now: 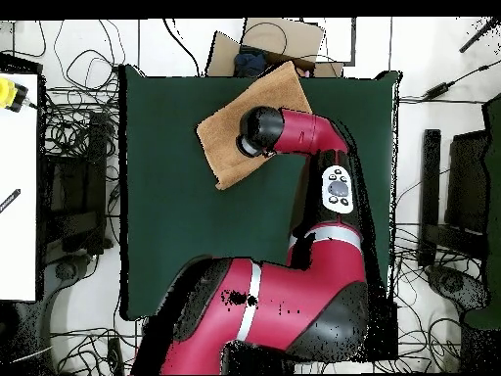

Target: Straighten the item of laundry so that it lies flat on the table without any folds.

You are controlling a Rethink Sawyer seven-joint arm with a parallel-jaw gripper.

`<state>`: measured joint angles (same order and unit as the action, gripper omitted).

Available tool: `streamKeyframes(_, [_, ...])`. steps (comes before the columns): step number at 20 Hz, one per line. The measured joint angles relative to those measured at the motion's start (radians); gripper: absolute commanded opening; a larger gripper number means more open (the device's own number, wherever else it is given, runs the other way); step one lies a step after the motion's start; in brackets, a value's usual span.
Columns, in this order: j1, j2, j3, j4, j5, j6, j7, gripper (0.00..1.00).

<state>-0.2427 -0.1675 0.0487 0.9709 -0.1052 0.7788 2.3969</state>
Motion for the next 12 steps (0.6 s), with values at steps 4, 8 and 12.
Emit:
streamKeyframes(4, [-0.002,0.0,0.002,0.0,0.0,0.0,0.0,1.0])
streamKeyframes(8, [-0.003,0.0,0.004,0.0,0.0,0.0,0.0,1.0])
streamKeyframes(12, [-0.004,0.0,0.003,-0.003,0.0,0.0,0.0,0.0])
